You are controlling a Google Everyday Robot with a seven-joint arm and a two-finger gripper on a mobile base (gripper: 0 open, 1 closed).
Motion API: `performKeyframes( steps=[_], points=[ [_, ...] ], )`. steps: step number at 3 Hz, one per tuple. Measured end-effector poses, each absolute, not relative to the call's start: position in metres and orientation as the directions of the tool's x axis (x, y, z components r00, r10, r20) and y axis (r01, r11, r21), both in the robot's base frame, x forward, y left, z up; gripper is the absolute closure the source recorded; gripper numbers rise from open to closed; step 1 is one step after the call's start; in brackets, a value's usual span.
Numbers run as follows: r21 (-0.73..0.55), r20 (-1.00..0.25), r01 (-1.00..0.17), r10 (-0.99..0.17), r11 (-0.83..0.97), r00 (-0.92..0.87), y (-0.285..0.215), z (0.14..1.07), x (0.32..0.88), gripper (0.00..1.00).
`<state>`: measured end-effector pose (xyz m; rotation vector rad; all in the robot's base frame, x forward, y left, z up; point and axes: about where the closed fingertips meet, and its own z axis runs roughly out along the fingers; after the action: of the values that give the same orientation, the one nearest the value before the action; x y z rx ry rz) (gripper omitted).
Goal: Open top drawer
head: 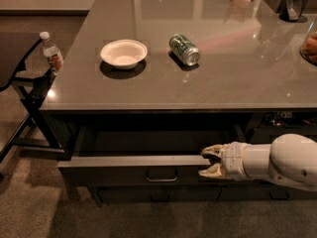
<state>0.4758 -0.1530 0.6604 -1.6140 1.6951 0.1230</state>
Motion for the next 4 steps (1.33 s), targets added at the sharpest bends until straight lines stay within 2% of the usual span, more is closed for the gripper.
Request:
performKeyframes(
  steps=[1, 3, 4],
  points=[
    [-0.428, -0.579, -0.883, -0.808, 0.190, 0.107, -0.153, 0.660, 0.476, 0.75],
    [-0.415, -0.596, -0.891, -0.795, 0.182, 0.115, -0.156, 0.649, 0.465, 0.28],
    [-0.394, -0.616, -0.902, -0.778, 0.174, 0.119, -0.153, 0.641, 0.452, 0.31]
  ],
)
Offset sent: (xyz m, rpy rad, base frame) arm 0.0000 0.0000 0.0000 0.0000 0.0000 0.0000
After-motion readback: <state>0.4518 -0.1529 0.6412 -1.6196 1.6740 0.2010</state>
